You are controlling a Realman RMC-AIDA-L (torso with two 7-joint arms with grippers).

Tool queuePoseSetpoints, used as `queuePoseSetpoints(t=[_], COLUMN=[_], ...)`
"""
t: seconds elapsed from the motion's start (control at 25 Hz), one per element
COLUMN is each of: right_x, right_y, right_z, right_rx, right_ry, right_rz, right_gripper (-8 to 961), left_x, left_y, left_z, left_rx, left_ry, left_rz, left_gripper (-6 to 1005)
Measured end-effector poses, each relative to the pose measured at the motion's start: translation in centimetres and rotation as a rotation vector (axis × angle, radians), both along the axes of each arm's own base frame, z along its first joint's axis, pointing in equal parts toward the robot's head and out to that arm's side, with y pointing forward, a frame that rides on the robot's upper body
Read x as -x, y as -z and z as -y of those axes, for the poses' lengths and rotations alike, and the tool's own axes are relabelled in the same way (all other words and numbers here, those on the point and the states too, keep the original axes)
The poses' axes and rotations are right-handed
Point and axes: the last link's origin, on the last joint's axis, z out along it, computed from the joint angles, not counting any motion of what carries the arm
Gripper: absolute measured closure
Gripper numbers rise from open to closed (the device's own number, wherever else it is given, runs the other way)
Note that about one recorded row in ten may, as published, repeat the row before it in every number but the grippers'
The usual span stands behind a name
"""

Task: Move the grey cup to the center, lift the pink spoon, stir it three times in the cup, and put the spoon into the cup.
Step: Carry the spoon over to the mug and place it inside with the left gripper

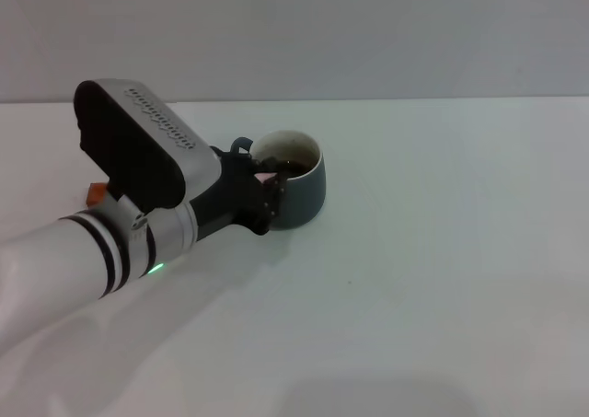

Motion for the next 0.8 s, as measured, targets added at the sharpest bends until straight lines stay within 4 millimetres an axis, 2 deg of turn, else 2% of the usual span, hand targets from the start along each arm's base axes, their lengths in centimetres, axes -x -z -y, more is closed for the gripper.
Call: queuePoseSetpoints(t=[0.32, 0.8], right_x=[0.2, -0.1], right_y=[0.3, 0.2], right_z=[-0.1, 0.2], right_rx=[0.014, 0.010], right_ry=[-0.010, -0.003], right_rz=[-0.003, -0.013], right_gripper=[955, 954], left_x=[0.7, -1.1], left_y=[-1.0, -0.3], left_z=[-0.4, -1.4], left_rx=[-0.037, -0.031], left_ry=[-0.025, 0.019], left_rz=[0.001, 0.007], left_gripper=[852, 854])
